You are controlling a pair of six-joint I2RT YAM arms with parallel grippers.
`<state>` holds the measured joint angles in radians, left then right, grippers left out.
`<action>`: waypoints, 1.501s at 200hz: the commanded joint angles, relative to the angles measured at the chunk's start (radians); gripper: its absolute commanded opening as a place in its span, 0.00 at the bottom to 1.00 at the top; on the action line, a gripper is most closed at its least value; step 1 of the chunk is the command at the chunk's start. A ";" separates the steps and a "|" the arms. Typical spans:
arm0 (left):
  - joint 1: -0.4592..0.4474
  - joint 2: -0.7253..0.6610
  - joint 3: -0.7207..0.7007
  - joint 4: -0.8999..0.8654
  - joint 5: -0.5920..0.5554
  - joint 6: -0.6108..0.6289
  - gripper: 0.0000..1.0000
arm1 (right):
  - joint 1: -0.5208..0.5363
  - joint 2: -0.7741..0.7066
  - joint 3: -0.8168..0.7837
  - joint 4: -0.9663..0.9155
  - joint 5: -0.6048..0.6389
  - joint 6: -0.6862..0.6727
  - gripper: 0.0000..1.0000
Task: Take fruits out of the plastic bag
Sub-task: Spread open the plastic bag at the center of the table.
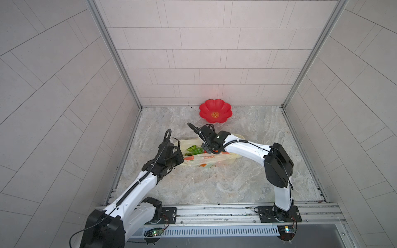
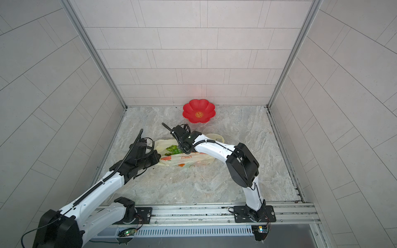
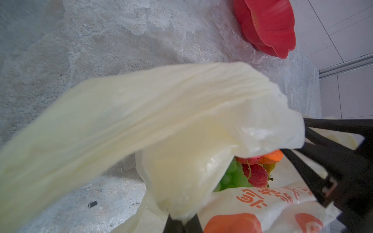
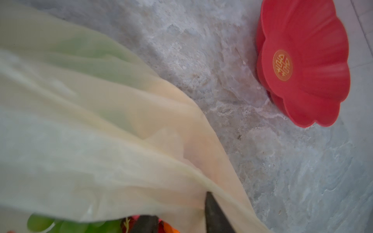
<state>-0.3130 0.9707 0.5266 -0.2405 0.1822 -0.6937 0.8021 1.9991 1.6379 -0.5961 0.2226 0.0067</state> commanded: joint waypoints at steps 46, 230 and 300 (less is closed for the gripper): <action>-0.003 -0.068 -0.067 0.017 -0.018 0.036 0.00 | -0.178 0.186 0.254 -0.116 -0.272 0.095 0.01; -0.046 0.090 0.004 0.060 -0.013 0.019 0.00 | -0.148 -0.308 -0.241 -0.256 0.046 0.382 0.83; -0.051 0.196 0.055 -0.049 -0.097 0.033 0.00 | -0.188 -0.264 -0.355 -0.173 -0.026 0.400 0.46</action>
<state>-0.3614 1.1385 0.5484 -0.2104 0.1532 -0.6720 0.6178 1.7168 1.3148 -0.7959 0.2050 0.3725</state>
